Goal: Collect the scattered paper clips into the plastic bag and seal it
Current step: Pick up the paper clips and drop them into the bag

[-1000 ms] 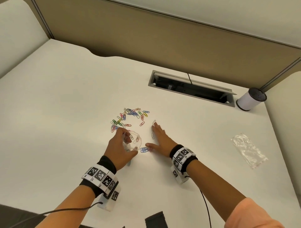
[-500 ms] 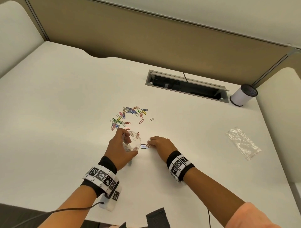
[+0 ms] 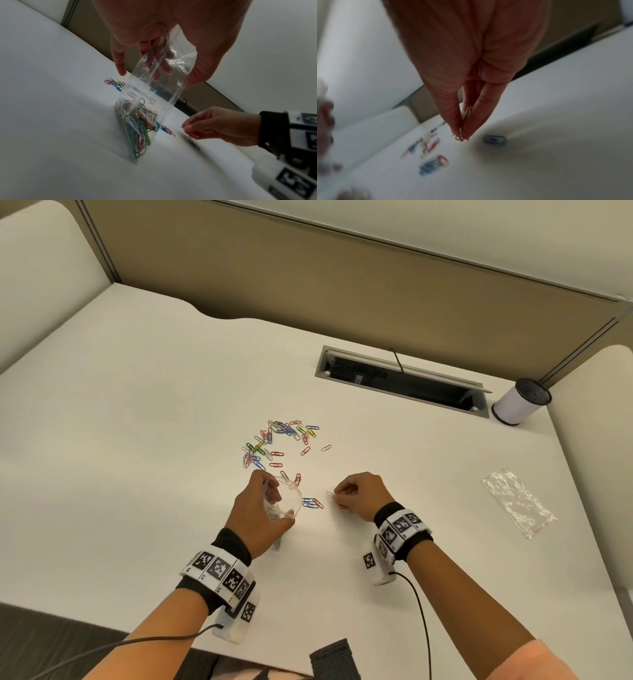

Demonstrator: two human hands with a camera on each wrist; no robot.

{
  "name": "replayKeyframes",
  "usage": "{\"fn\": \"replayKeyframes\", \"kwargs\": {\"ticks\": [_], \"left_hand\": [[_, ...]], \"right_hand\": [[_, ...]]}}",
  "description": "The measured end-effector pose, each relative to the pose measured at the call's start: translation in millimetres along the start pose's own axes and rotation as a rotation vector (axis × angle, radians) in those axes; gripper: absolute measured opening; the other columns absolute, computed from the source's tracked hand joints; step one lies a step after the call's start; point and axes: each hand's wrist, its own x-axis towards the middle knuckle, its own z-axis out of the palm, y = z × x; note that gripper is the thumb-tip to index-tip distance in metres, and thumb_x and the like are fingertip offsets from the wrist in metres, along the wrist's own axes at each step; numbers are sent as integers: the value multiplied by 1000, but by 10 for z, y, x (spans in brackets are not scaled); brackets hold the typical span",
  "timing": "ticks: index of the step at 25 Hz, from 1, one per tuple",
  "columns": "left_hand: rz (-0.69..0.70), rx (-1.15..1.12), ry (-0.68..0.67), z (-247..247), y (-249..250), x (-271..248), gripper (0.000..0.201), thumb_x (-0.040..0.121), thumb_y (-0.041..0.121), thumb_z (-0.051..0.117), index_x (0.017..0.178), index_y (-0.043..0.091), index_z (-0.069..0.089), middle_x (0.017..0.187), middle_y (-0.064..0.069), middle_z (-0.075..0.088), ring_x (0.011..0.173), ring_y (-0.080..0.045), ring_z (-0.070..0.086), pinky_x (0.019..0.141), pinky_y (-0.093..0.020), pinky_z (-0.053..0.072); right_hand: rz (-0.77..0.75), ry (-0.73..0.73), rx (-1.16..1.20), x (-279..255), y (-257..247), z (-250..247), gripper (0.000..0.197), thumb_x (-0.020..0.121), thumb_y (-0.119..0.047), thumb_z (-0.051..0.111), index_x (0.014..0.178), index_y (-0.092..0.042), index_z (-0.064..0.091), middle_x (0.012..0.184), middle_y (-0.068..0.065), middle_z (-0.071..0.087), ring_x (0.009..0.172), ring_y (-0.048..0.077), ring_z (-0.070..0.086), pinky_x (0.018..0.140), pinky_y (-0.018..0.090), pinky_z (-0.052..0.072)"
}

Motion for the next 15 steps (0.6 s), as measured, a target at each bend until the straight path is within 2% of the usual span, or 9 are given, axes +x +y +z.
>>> {"fn": "replayKeyframes", "kwargs": {"ticks": [1,3,6,9,12,15], "left_hand": [[2,-1,0,5,0,-8,50,67,10,81,101,17,45,86,0,59,83,-14,58,73,-19,46],[14,8,-5,21,3,-13,49,68,11,81,100,18,45,86,1,59,83,-14,58,72,-19,46],[21,37,-19,57,11,-11,49,68,15,81,100,18,44,87,1,60,84,-14,58,72,-22,48],[30,48,-35,114,27,-11,50,68,15,81,101,19,43,87,2,59,83,-13,58,69,-22,46],[38,29,-45,181,66,-31,49,68,13,80,100,20,43,86,1,59,82,-15,58,68,-20,46],[47,22,-47,216,98,-38,48,69,12,79,98,20,42,85,-1,59,80,-17,58,67,-20,46]], "right_hand": [[35,-29,155,-54,-49,-39,11,81,-10,74,89,-3,74,73,7,72,59,8,66,63,18,51],[42,-99,461,-183,-208,-126,16,81,-4,73,93,6,71,71,11,70,60,11,67,63,16,53],[-38,-212,665,-347,-522,-242,15,82,0,71,95,7,70,73,14,68,68,18,66,74,24,58],[-92,-266,514,-489,-830,-257,12,81,-4,74,93,1,71,75,13,70,70,20,69,78,30,60],[-156,-137,174,-595,-1008,-143,14,80,-15,77,90,-6,74,79,9,75,71,20,74,75,32,61],[-200,-71,134,-659,-1070,-112,9,83,-17,73,89,-11,76,83,5,76,71,20,73,71,29,61]]}}
